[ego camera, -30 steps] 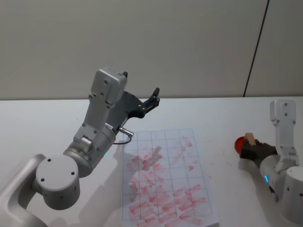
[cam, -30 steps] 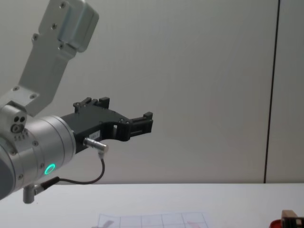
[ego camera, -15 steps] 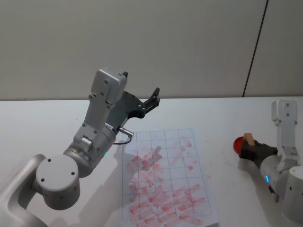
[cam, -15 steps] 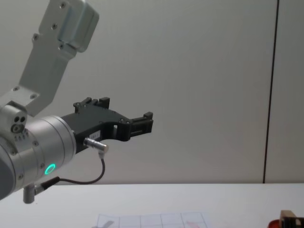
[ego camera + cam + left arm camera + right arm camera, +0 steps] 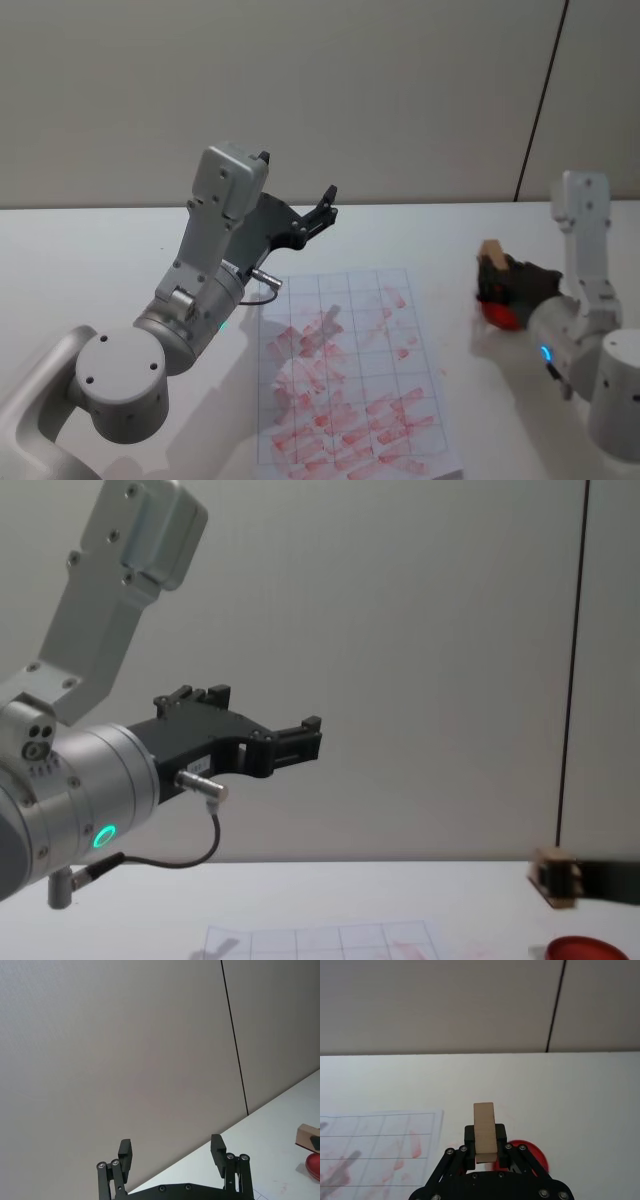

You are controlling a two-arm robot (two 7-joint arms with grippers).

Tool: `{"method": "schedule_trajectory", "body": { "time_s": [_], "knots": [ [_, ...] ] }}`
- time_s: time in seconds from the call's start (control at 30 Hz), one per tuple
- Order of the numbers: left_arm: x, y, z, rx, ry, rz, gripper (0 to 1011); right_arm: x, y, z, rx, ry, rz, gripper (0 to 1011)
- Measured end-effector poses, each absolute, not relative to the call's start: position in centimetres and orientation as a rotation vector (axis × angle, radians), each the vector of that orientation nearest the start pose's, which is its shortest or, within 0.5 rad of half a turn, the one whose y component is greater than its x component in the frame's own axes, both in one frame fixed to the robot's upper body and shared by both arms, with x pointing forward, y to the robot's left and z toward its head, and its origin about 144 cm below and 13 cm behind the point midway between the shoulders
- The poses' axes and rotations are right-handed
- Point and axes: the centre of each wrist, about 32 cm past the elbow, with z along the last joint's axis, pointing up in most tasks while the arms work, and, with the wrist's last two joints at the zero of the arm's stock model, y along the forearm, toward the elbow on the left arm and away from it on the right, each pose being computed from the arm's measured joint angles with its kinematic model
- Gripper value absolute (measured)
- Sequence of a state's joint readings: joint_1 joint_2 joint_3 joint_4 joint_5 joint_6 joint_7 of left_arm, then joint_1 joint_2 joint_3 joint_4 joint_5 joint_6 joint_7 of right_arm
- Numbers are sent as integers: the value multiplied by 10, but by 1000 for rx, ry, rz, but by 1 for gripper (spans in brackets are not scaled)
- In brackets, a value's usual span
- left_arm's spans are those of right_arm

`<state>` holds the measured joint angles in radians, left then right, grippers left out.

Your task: Use the one hand to pick up the stamp and affix it onto the A4 paper.

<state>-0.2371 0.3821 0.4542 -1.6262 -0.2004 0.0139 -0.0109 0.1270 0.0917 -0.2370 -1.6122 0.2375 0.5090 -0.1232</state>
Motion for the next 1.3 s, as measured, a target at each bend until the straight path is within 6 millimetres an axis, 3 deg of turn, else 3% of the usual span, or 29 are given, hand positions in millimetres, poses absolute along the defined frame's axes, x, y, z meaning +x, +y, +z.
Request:
{"method": "schedule_trajectory", "body": {
  "time_s": [0.37, 0.4, 0.73, 1.3],
  "knots": [
    [492, 198, 1204, 61, -268, 1124, 1001, 480, -150, 1199, -273, 287, -1283, 219],
    [492, 198, 1204, 61, -268, 1124, 1002, 479, -139, 1198, -300, 292, -1235, 219],
    [492, 198, 1204, 61, -268, 1124, 1001, 481, -113, 1186, -394, 334, -1140, 219],
    [492, 198, 1204, 61, -268, 1124, 1001, 485, -92, 1171, -474, 385, -1056, 219]
  ]
}}
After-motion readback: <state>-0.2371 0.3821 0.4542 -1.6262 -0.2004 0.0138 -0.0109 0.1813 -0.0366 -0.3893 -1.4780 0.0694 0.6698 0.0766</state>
